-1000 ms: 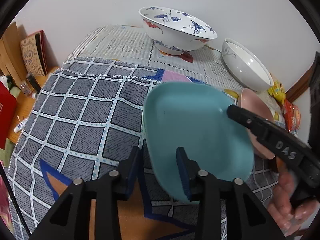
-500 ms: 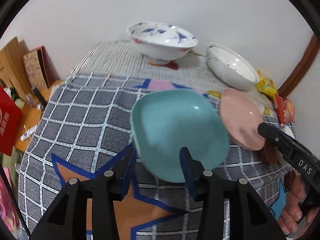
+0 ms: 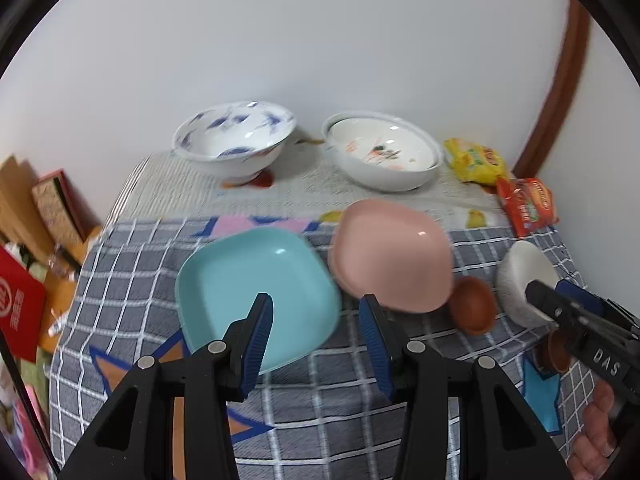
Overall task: Organize plates and bowls
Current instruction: 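Move both grippers to the pink plate rim and close on it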
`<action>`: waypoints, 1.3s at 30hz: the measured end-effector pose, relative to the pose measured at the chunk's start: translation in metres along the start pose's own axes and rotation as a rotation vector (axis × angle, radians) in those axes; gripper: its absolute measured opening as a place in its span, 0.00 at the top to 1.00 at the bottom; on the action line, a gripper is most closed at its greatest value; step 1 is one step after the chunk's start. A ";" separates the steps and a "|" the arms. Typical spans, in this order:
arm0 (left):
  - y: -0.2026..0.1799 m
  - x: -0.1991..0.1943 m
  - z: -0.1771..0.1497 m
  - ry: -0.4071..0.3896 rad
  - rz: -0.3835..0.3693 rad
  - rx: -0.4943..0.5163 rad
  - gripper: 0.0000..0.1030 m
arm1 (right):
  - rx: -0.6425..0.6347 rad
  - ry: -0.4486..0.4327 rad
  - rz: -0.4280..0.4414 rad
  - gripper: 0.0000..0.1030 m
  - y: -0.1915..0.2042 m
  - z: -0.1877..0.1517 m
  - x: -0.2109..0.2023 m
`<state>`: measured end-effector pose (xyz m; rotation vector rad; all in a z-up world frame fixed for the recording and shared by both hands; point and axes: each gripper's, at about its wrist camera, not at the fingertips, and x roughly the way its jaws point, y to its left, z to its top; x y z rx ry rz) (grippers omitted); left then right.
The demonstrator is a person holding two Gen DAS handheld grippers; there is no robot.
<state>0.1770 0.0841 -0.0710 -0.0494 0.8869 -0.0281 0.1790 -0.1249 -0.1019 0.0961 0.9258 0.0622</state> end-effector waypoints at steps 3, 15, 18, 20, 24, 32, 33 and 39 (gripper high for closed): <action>-0.017 -0.006 0.009 -0.013 0.000 0.032 0.59 | -0.030 0.001 0.020 0.38 -0.008 0.001 -0.010; -0.037 0.014 0.031 0.007 -0.019 0.033 0.59 | -0.013 -0.049 0.069 0.38 -0.014 0.016 -0.018; -0.035 0.026 0.036 0.022 -0.012 0.040 0.59 | 0.016 -0.065 0.094 0.38 -0.016 0.022 -0.011; -0.035 0.033 0.038 0.030 -0.018 0.045 0.59 | 0.013 -0.069 0.080 0.38 -0.015 0.026 -0.003; -0.033 0.050 0.046 0.042 -0.016 0.064 0.59 | 0.004 -0.076 0.084 0.38 -0.012 0.033 0.013; -0.032 0.083 0.062 0.073 -0.017 0.098 0.59 | 0.040 -0.010 0.089 0.38 -0.010 0.046 0.057; -0.032 0.087 0.064 0.076 -0.018 0.106 0.59 | 0.043 -0.002 0.086 0.38 -0.009 0.047 0.063; -0.036 0.112 0.070 0.097 -0.035 0.136 0.59 | 0.053 0.016 0.067 0.41 -0.003 0.051 0.087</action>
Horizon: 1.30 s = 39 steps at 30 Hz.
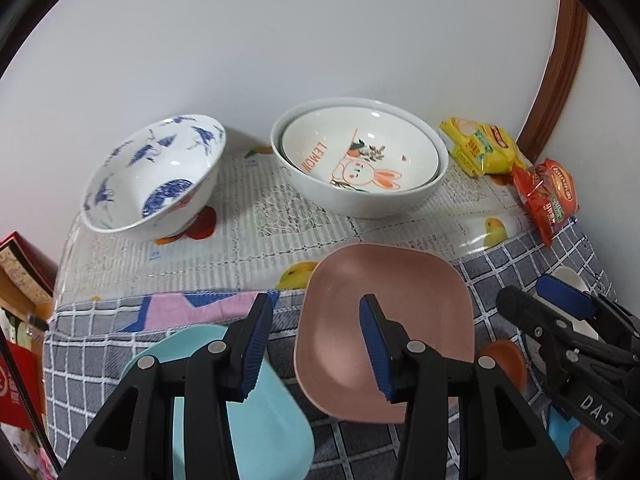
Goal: Organize plates and bowls
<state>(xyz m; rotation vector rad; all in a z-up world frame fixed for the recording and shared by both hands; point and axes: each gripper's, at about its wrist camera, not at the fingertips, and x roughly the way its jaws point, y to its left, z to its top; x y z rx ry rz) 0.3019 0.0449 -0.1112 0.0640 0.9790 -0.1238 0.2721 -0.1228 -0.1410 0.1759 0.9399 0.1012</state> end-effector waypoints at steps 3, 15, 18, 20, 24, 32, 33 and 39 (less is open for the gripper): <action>0.001 0.012 0.000 0.018 -0.017 0.004 0.59 | -0.007 0.015 -0.005 0.43 0.002 -0.001 0.009; 0.009 0.037 -0.004 0.044 -0.061 0.019 0.59 | -0.015 0.039 0.000 0.53 0.009 -0.006 0.037; 0.008 0.041 -0.004 0.045 -0.070 0.026 0.59 | -0.006 0.042 -0.019 0.56 0.007 -0.009 0.039; 0.007 0.043 -0.004 0.050 -0.076 0.028 0.59 | -0.006 0.049 -0.029 0.57 0.006 -0.010 0.042; 0.006 0.047 -0.004 0.064 -0.073 0.031 0.59 | 0.008 0.056 -0.037 0.58 0.004 -0.012 0.044; 0.004 0.052 -0.008 0.080 -0.064 0.030 0.59 | 0.019 0.047 -0.038 0.60 0.003 -0.013 0.045; 0.004 0.053 -0.008 0.081 -0.064 0.030 0.59 | 0.020 0.049 -0.034 0.61 0.003 -0.012 0.045; 0.006 0.057 -0.008 0.093 -0.075 0.022 0.59 | 0.008 0.059 -0.058 0.63 0.005 -0.012 0.052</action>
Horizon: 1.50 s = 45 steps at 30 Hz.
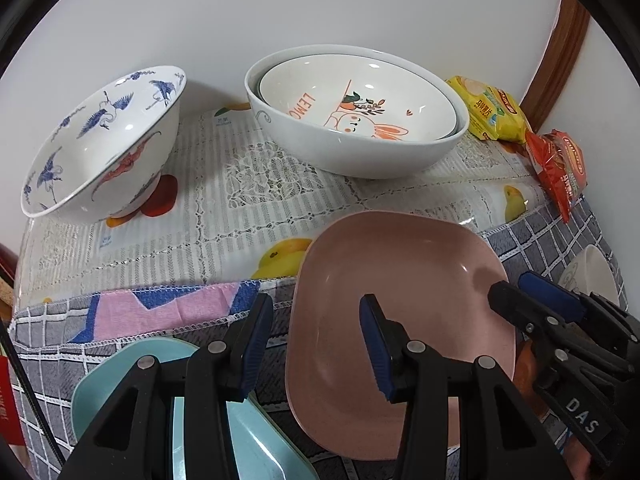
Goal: Organize plates and bowls
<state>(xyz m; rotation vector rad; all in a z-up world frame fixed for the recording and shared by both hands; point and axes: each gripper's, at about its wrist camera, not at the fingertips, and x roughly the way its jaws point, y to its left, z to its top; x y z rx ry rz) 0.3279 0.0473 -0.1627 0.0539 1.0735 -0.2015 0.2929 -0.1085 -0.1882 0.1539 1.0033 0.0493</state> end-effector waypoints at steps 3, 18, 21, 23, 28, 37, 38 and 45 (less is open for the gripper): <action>0.000 0.001 0.001 0.006 -0.010 -0.003 0.59 | -0.002 0.006 0.006 0.64 0.002 0.000 0.004; 0.003 0.012 0.000 0.031 0.005 -0.009 0.66 | -0.006 0.038 -0.009 0.73 0.004 -0.003 0.020; 0.003 0.014 0.000 0.039 0.004 -0.010 0.76 | 0.006 0.048 -0.004 0.75 0.003 -0.005 0.024; 0.003 0.016 0.001 0.047 0.003 -0.013 0.77 | 0.020 0.053 0.002 0.77 0.001 -0.006 0.026; 0.005 0.016 0.001 0.046 0.003 -0.014 0.78 | 0.039 0.054 0.018 0.77 -0.001 -0.006 0.031; 0.005 0.017 0.002 0.055 -0.002 -0.010 0.78 | 0.046 0.053 0.023 0.77 -0.001 -0.005 0.033; 0.006 0.017 0.002 0.057 -0.007 -0.012 0.78 | 0.046 0.050 0.023 0.77 0.000 -0.004 0.034; 0.006 0.018 0.001 0.050 -0.013 -0.009 0.78 | 0.074 0.065 0.027 0.75 0.002 0.000 0.039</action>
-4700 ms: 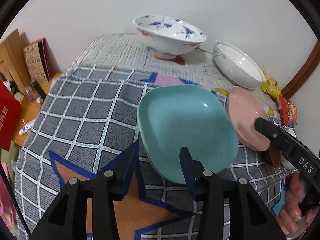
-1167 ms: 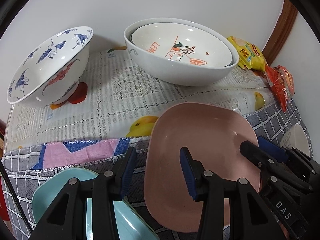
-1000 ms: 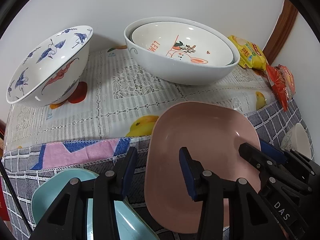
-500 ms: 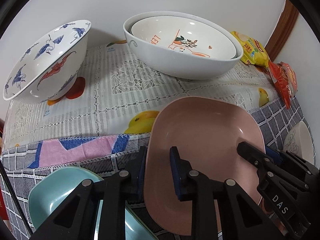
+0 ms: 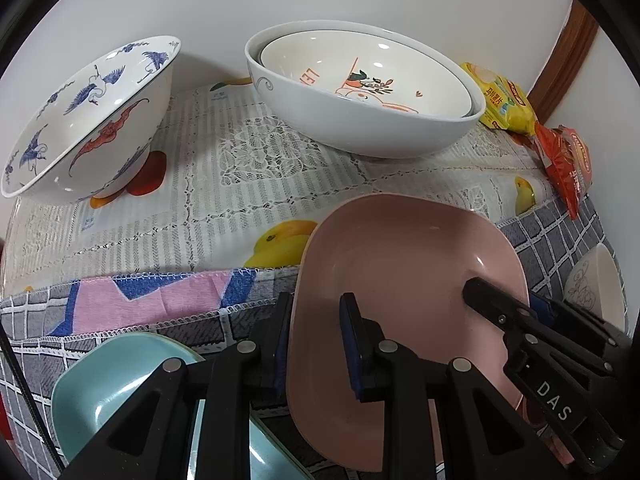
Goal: Organize plates and bowls
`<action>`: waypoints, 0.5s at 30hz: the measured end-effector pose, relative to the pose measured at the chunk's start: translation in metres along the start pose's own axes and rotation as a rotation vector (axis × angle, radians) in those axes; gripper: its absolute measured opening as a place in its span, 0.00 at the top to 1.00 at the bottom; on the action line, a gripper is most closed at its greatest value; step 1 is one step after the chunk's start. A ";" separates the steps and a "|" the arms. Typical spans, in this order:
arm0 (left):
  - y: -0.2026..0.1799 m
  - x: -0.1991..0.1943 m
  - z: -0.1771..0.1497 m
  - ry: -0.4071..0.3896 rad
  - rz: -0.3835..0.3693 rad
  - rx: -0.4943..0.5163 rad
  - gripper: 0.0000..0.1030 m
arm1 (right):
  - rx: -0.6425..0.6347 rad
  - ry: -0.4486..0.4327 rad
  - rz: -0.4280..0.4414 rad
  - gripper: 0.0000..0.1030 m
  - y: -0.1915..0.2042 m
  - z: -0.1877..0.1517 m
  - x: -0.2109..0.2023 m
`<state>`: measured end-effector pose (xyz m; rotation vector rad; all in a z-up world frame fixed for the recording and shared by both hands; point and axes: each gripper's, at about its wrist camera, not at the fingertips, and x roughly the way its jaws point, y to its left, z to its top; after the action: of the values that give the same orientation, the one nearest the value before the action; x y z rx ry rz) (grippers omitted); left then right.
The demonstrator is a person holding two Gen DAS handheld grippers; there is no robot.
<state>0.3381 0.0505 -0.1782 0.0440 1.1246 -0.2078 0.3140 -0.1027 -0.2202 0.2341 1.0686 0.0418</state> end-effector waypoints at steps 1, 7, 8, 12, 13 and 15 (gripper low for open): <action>0.000 0.000 0.000 -0.001 0.001 0.001 0.78 | -0.007 0.006 -0.004 0.74 0.002 0.001 0.001; 0.000 0.000 -0.001 -0.003 -0.008 -0.011 0.76 | -0.012 0.019 0.007 0.70 0.003 0.002 0.001; 0.000 0.000 -0.001 -0.005 -0.008 -0.010 0.76 | -0.010 0.017 0.006 0.70 0.003 0.002 0.001; 0.000 0.000 -0.001 -0.011 -0.010 -0.027 0.77 | 0.017 -0.005 -0.015 0.80 0.000 0.001 0.000; 0.002 -0.001 -0.001 -0.016 -0.002 -0.033 0.83 | 0.033 -0.011 -0.008 0.83 -0.002 0.001 -0.001; 0.010 -0.004 0.000 -0.021 -0.040 -0.077 0.87 | 0.058 -0.016 0.004 0.85 -0.008 0.001 -0.002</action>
<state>0.3384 0.0605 -0.1753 -0.0491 1.1126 -0.1997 0.3132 -0.1108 -0.2195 0.2883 1.0542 0.0128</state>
